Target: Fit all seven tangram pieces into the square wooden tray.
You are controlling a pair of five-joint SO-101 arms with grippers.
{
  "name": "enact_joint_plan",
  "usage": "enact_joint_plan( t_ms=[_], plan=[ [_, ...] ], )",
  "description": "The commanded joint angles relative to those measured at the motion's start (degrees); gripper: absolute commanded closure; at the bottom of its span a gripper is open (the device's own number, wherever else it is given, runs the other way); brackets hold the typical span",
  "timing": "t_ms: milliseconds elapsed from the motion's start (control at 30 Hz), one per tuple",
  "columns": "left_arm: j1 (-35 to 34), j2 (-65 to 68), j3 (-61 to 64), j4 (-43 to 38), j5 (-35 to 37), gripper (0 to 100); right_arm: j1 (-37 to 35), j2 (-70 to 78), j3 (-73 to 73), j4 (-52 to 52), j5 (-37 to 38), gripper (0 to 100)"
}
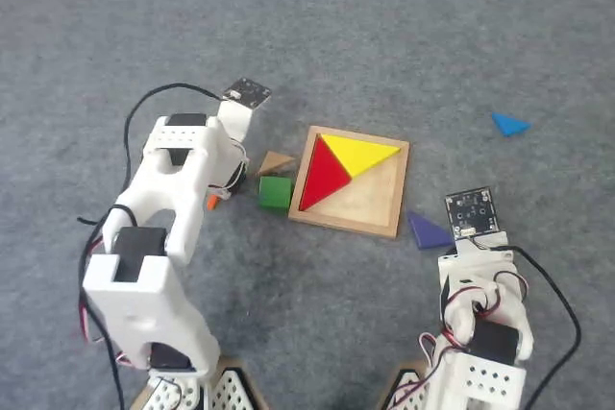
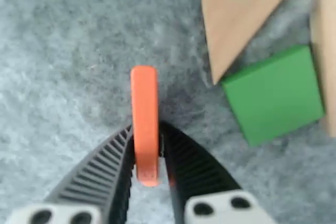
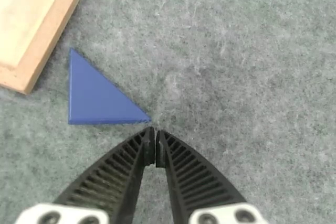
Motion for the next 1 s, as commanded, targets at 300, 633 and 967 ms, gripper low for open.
enact_joint_plan(
  t_ms=[300, 633, 967],
  plan=[
    [8.5, -20.8, -0.2, 7.8, 4.0, 99, -0.4, -0.8, 1.0, 0.4, 0.7, 99.1],
    [29.1, -17.4, -0.2, -6.2, 18.5, 98, -0.4, -0.8, 1.0, 0.5, 0.7, 99.1],
    [32.7, 2.5, -15.6, -9.2, 18.3, 98, -0.4, -0.8, 1.0, 0.3, 0.7, 99.1]
  ],
)
